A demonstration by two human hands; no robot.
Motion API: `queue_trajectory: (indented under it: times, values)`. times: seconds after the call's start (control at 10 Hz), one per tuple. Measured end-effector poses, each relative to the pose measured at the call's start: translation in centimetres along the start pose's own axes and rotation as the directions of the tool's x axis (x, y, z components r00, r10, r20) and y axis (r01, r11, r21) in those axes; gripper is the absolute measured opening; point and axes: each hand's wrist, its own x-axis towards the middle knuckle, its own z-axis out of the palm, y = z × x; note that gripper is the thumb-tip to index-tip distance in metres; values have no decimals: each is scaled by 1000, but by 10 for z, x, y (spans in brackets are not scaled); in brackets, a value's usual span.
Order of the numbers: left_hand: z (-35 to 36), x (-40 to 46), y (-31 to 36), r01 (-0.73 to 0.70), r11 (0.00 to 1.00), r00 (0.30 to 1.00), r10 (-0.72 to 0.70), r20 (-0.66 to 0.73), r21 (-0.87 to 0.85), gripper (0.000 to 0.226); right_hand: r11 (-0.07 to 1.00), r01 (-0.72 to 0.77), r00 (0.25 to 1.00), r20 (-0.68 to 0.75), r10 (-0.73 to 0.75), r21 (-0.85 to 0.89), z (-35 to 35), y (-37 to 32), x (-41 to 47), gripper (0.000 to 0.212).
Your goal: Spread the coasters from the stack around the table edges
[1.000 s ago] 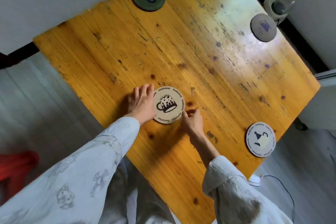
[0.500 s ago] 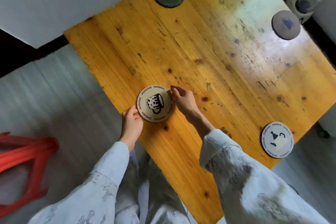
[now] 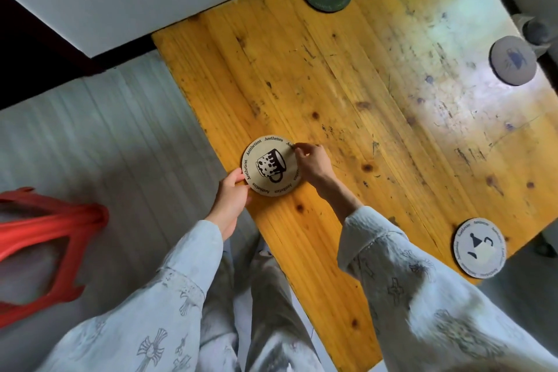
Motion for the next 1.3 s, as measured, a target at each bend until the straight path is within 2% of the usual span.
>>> queue_trajectory:
  times: [0.4,1.1,1.2,1.3]
  values:
    - [-8,-13,-1,-8,996,999,4,-37,-89,54,999,16,999,36,-15,-28,13,-8,-6,36]
    - [-11,-22,4,-18,999,999,17,-27,-29,51,1000,10,999,33,-10,-14,15,-6,-11,37]
    - [-11,-18,4,-1,994,998,8,-69,107,47,1000,3,998,63,-4,10,12,-5,-13,38]
    - [-9,-17,6,-148,829,957,258,-133,540,54,995,6,998,58,-12,95,-6,-15,-22,39]
